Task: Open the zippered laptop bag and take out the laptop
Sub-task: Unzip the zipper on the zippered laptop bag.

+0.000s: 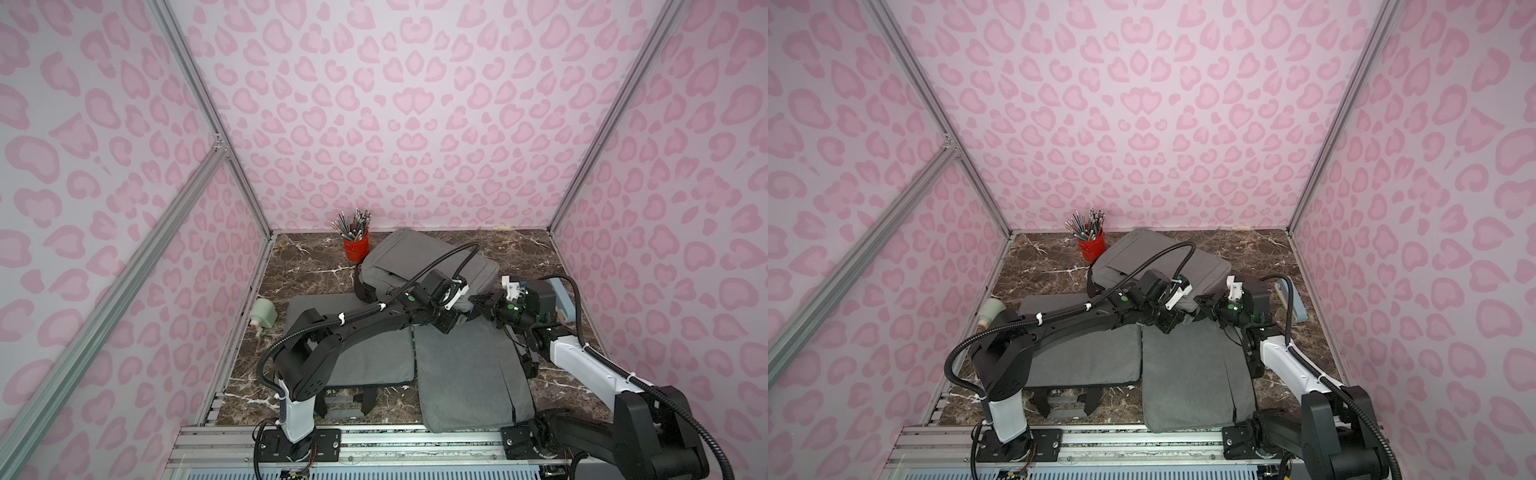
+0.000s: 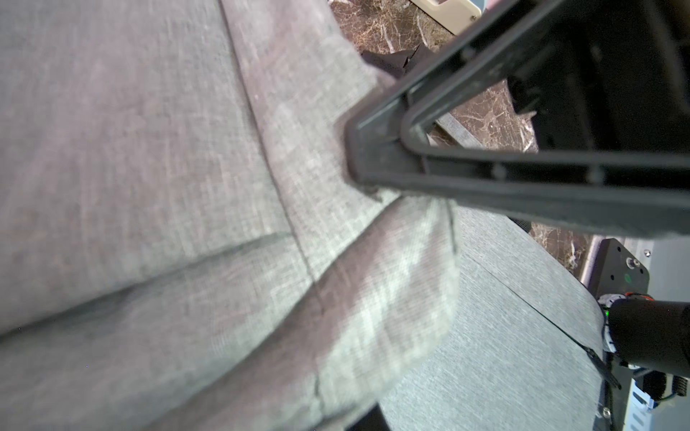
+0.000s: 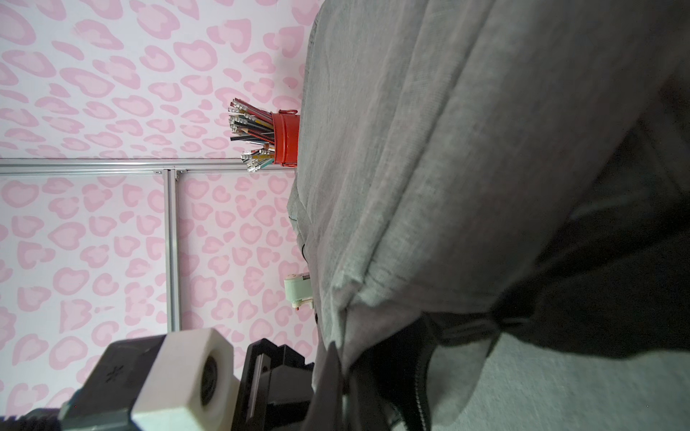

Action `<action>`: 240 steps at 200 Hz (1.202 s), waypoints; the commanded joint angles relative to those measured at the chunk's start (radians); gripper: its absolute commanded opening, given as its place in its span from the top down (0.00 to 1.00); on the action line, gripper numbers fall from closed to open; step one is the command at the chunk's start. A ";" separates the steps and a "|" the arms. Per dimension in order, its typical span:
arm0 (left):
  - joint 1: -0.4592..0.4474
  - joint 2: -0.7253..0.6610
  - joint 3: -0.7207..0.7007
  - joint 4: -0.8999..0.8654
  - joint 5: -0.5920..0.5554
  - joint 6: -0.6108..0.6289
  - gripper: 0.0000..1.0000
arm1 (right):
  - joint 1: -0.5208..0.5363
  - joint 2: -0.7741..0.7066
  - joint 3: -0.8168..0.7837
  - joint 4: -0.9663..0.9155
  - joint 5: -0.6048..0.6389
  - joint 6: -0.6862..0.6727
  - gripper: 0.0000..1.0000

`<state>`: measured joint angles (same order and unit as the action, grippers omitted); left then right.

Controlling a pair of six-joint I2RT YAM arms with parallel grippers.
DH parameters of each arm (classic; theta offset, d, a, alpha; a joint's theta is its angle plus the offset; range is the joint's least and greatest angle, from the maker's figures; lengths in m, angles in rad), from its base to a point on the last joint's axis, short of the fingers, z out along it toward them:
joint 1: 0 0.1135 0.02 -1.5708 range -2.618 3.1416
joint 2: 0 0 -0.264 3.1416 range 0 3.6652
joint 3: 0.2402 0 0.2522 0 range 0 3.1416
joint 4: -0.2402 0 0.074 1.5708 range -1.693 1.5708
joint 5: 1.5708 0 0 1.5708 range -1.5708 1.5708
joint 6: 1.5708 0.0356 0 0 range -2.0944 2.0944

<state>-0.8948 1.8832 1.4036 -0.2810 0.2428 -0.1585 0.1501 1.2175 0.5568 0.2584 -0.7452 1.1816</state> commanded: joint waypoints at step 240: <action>0.049 -0.110 -0.060 -0.144 -0.256 0.107 0.98 | -0.047 -0.030 0.068 -0.117 0.044 -0.129 1.00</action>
<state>-0.8600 1.7916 1.3518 -0.3931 0.0292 -0.0647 0.1108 1.1938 0.6056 0.1284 -0.7082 1.0920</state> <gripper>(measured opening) 0.055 0.050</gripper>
